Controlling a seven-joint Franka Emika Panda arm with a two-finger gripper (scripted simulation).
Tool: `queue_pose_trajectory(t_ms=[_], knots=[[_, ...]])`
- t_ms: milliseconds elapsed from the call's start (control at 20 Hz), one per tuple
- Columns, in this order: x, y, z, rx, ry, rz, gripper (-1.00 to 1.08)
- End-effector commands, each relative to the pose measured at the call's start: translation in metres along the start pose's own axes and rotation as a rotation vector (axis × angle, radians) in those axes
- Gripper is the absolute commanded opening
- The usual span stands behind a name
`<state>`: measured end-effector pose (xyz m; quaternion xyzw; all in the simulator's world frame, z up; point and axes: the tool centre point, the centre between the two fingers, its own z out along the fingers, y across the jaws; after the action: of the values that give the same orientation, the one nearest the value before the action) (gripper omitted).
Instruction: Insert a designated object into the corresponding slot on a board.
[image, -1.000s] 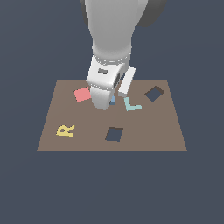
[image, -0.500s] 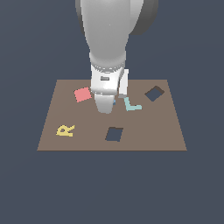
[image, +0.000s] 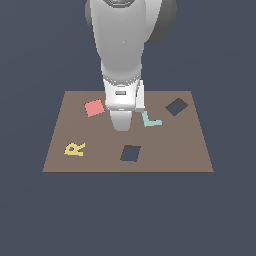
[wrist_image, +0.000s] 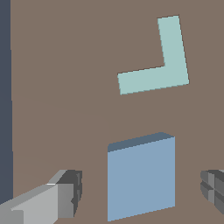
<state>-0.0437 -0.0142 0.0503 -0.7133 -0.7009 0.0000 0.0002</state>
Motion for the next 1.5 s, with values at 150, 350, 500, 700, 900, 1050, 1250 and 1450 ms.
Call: queue_pose_trajectory(t_ms=[150, 350, 500, 700, 900, 1050, 1250, 1450], knots=[[0.0, 0.0, 0.003, 0.0, 0.0, -0.001, 1.0], [0.0, 0.0, 0.015, 0.0, 0.0, -0.004, 1.0], [0.0, 0.0, 0.02, 0.0, -0.001, -0.005, 1.0], [0.0, 0.0, 0.02, 0.0, -0.001, -0.005, -1.0], [0.0, 0.0, 0.02, 0.0, -0.001, -0.005, -1.0], [0.0, 0.0, 0.02, 0.0, -0.001, -0.005, -1.0], [0.0, 0.0, 0.016, 0.0, 0.0, -0.005, -1.0], [0.0, 0.0, 0.017, 0.0, 0.0, -0.003, -1.0]])
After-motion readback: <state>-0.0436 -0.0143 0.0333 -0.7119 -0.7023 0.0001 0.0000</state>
